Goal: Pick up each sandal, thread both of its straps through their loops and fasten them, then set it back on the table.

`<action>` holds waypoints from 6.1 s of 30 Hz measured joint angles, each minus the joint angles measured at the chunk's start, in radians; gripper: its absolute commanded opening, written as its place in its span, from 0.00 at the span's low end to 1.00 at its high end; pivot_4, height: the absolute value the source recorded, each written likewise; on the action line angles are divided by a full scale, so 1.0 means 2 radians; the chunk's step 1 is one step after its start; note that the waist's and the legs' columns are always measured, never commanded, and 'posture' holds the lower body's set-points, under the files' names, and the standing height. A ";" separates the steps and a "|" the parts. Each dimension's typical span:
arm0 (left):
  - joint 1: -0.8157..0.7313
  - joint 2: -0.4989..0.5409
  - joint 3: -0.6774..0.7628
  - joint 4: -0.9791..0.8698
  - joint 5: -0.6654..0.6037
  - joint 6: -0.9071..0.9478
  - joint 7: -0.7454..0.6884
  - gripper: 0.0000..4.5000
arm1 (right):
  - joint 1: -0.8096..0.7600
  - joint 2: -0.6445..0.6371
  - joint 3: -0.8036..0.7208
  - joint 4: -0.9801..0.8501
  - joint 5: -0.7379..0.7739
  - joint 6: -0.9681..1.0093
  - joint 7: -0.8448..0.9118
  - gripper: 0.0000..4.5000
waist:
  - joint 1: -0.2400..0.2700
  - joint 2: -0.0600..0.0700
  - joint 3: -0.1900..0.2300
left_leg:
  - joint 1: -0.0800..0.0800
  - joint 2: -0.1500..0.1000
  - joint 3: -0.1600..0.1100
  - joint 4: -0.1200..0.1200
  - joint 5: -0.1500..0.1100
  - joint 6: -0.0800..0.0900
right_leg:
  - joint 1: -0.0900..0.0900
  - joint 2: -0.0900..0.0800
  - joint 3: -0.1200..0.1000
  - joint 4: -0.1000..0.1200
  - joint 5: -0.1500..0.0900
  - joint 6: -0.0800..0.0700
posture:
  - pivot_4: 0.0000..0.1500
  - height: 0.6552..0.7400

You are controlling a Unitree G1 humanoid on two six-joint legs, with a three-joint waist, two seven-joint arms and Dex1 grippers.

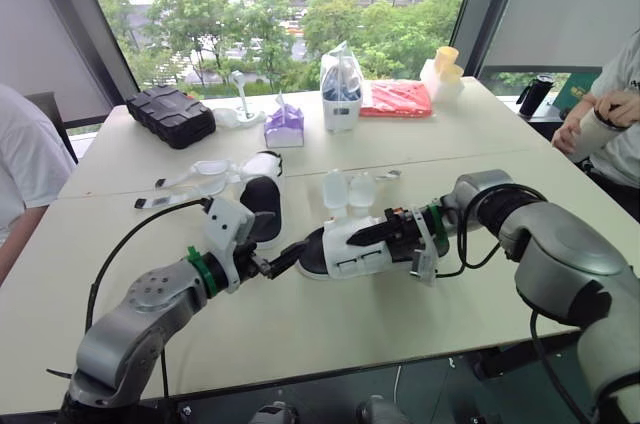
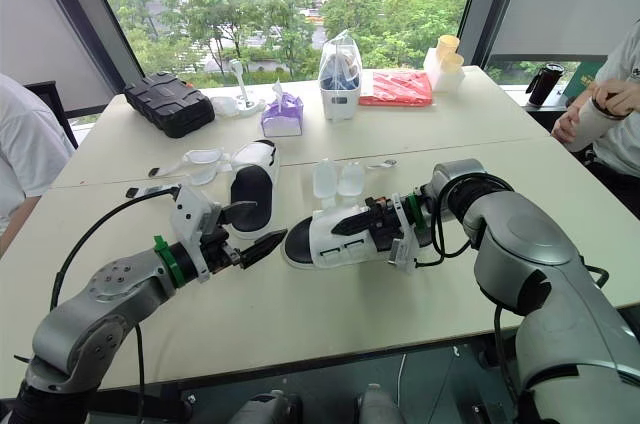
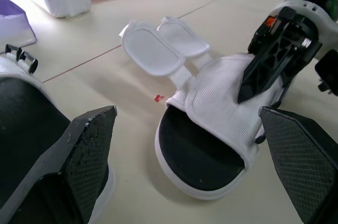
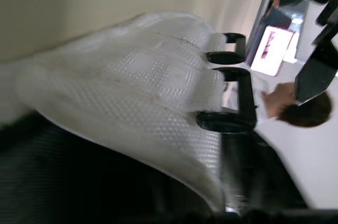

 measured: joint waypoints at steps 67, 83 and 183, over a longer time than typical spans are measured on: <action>-0.158 -0.085 -0.142 0.388 0.211 -0.248 -0.249 0.00 | -0.037 -0.030 -0.832 0.462 0.468 0.143 1.216 1.00 | -0.012 0.000 0.001 | 0.002 0.000 0.000 0.001 -0.005 0.006 | 0.007 -0.001 -0.001 -0.008 0.002 0.003 | 1.00 1.00; -0.159 -0.091 -0.142 0.385 0.216 -0.246 -0.249 0.00 | -0.060 0.070 -0.804 0.328 0.616 0.644 1.186 1.00 | -0.009 0.001 0.000 | 0.001 0.000 -0.001 0.002 -0.006 0.006 | 0.006 -0.002 -0.001 -0.008 0.002 0.003 | 1.00 1.00; -0.158 -0.104 -0.148 0.386 0.215 -0.235 -0.263 0.00 | 0.408 -0.205 -0.526 -0.563 1.018 0.658 1.282 0.99 | 0.015 0.000 0.000 | 0.000 0.001 -0.001 0.009 -0.009 0.010 | 0.009 -0.003 -0.002 -0.009 0.001 0.003 | 1.00 1.00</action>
